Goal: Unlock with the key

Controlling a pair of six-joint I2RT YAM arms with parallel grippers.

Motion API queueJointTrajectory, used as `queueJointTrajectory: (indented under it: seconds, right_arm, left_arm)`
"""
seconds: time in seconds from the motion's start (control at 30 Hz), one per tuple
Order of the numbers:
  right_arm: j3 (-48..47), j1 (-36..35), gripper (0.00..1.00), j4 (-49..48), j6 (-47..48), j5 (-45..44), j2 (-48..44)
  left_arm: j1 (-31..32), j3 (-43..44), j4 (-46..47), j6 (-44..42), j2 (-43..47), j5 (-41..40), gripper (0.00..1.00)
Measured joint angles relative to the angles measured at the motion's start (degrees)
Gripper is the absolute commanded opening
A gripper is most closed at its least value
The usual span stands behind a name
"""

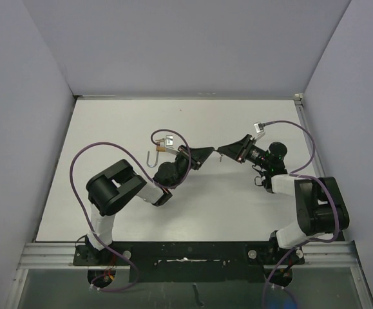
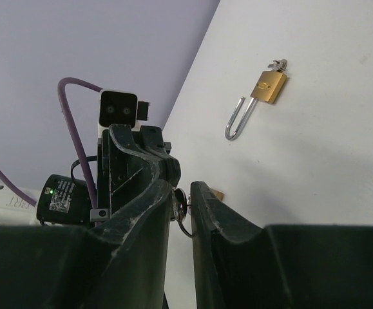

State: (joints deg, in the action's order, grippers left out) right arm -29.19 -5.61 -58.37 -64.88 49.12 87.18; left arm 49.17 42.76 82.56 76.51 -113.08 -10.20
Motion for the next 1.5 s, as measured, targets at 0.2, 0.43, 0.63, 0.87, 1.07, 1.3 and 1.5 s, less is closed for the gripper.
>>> queueJointTrajectory:
  seconds: [0.2, 0.43, 0.63, 0.87, 1.07, 1.3, 1.5]
  right_arm:
    - [0.3, 0.0, 0.17, -1.5, -0.7, 0.0, 0.0]
    - [0.5, 0.0, 0.02, -5.0, -2.9, 0.2, 2.0]
    - [0.7, 0.0, 0.00, -7.9, -4.9, 0.3, 2.9]
    - [1.1, 0.0, 0.00, -8.9, -5.5, 0.0, 3.4]
    - [1.4, 0.4, 0.00, -1.2, -0.9, -0.9, 0.1]
    - [-0.5, 0.4, 0.00, 21.2, 12.9, -4.0, -10.6]
    - [-2.9, 0.3, 0.00, 34.6, 22.4, -6.7, -15.6]
  left_arm:
    - [0.6, 0.1, 0.0, 0.4, 0.0, -1.5, 0.00]
    - [0.7, 0.1, -0.1, 0.8, -0.2, -2.5, 0.00]
    - [0.8, 0.1, 0.2, 1.0, -0.2, -2.7, 0.57]
    - [0.6, 0.2, 0.4, 1.4, -0.3, -2.4, 0.98]
    - [-1.0, -4.7, -1.2, -0.3, 1.1, -2.8, 0.98]
    - [-6.2, -7.9, -25.2, -5.6, 18.9, -0.5, 0.98]
    - [-6.9, 1.0, -56.5, -21.6, 31.5, 1.8, 0.98]
